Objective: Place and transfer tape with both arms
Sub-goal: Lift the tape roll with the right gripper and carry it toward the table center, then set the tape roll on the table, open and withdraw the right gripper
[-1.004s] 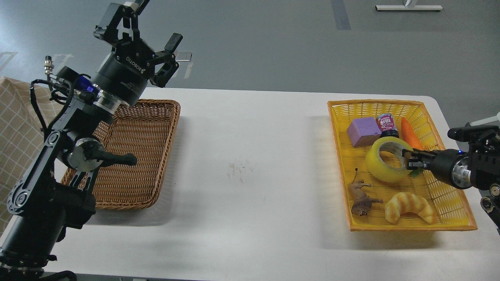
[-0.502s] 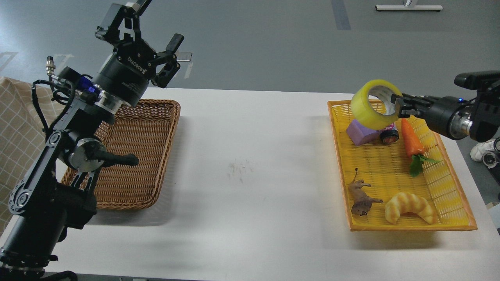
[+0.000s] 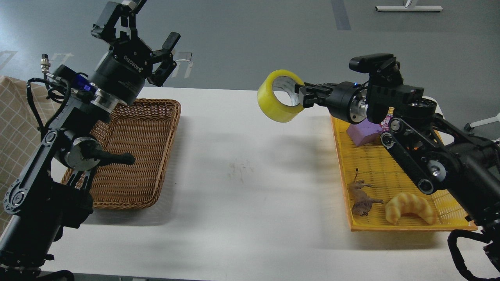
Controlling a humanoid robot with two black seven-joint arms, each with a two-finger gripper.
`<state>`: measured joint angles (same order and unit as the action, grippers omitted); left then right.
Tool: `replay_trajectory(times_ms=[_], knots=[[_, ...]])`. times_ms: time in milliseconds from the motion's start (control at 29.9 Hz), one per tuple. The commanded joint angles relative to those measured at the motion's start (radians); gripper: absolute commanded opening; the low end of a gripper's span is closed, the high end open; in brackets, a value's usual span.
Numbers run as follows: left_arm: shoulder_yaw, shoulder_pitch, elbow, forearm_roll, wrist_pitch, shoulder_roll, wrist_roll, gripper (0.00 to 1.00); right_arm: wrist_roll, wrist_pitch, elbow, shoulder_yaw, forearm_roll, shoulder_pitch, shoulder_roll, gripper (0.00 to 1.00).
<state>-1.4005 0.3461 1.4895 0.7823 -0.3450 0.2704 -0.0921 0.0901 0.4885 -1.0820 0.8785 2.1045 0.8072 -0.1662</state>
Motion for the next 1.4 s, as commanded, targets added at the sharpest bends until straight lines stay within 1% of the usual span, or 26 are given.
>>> replay_trajectory(times_ms=[0,134,234,335,468,502,535,602,769,836,903,937,970,1004,1037,1070,1137,1171,1204,1271,1371], knots=[[0.0,0.001,0.0,0.0,0.001,-0.004,0.0,0.98,0.0,0.0,0.04,-0.056,0.002,0.003,0.06,0.22],[-0.002,-0.001,0.0,0.0,0.0,0.0,0.0,0.98,-0.001,0.0,0.094,-0.081,0.002,-0.009,0.132,0.22],[-0.009,-0.001,0.0,0.0,0.0,0.0,0.0,0.98,-0.007,0.0,0.105,-0.117,0.003,-0.025,0.148,0.22],[-0.015,-0.002,0.0,0.0,0.0,0.001,0.0,0.98,-0.013,0.0,0.106,-0.171,0.003,-0.037,0.146,0.22],[-0.017,-0.002,0.0,0.0,0.0,0.003,0.0,0.98,-0.018,0.0,0.105,-0.184,0.003,-0.051,0.146,0.23],[-0.018,-0.002,0.0,0.0,0.0,0.003,0.0,0.98,-0.024,0.0,0.105,-0.185,0.005,-0.054,0.146,0.24],[-0.021,-0.002,0.0,0.0,0.0,0.003,0.0,0.98,-0.041,0.0,0.105,-0.187,0.006,-0.06,0.143,0.25],[-0.021,-0.002,0.0,0.0,0.0,0.003,0.0,0.98,-0.053,0.0,0.105,-0.211,0.006,-0.065,0.139,0.25],[-0.029,-0.002,0.0,0.0,0.0,0.009,0.0,0.98,-0.056,0.0,0.103,-0.248,0.008,-0.063,0.139,0.25],[-0.031,-0.002,0.0,0.0,0.0,0.01,0.0,0.98,-0.058,0.0,0.105,-0.248,0.008,-0.063,0.139,0.27],[-0.035,-0.002,0.0,0.0,0.0,0.012,0.0,0.98,-0.058,0.0,0.103,-0.245,0.005,-0.063,0.142,0.33],[-0.04,-0.002,0.0,0.0,0.0,0.012,0.0,0.98,-0.058,0.0,0.105,-0.243,0.005,-0.063,0.145,0.34],[-0.044,-0.004,0.0,0.0,-0.002,0.012,0.0,0.98,-0.059,0.0,0.105,-0.24,0.005,-0.063,0.146,0.38],[-0.044,-0.004,0.0,0.0,0.0,0.012,0.0,0.98,-0.059,0.0,0.105,-0.239,0.005,-0.063,0.148,0.45],[-0.044,-0.004,0.0,0.0,0.0,0.012,0.0,0.98,-0.059,0.0,0.105,-0.239,0.005,-0.063,0.148,0.45],[-0.046,-0.007,0.0,0.0,-0.002,0.012,0.0,0.98,-0.059,0.0,0.105,-0.237,0.003,-0.063,0.148,0.52],[-0.051,-0.01,0.0,0.0,0.0,0.012,0.0,0.98,-0.059,0.0,0.105,-0.228,0.003,-0.062,0.151,0.76],[-0.051,-0.012,0.0,0.0,0.0,0.012,0.0,0.98,-0.059,0.0,0.105,-0.211,0.002,-0.062,0.151,0.93],[-0.051,-0.015,0.0,0.0,-0.002,0.012,0.002,0.98,-0.061,0.0,0.105,-0.202,-0.001,-0.059,0.151,0.93],[-0.052,-0.021,0.0,0.0,-0.002,0.012,0.002,0.98,-0.059,0.0,0.102,-0.174,-0.001,-0.046,0.152,0.99],[-0.057,-0.021,0.0,0.0,0.0,0.012,0.0,0.98,-0.055,0.0,0.087,-0.126,-0.003,-0.016,0.143,1.0]])
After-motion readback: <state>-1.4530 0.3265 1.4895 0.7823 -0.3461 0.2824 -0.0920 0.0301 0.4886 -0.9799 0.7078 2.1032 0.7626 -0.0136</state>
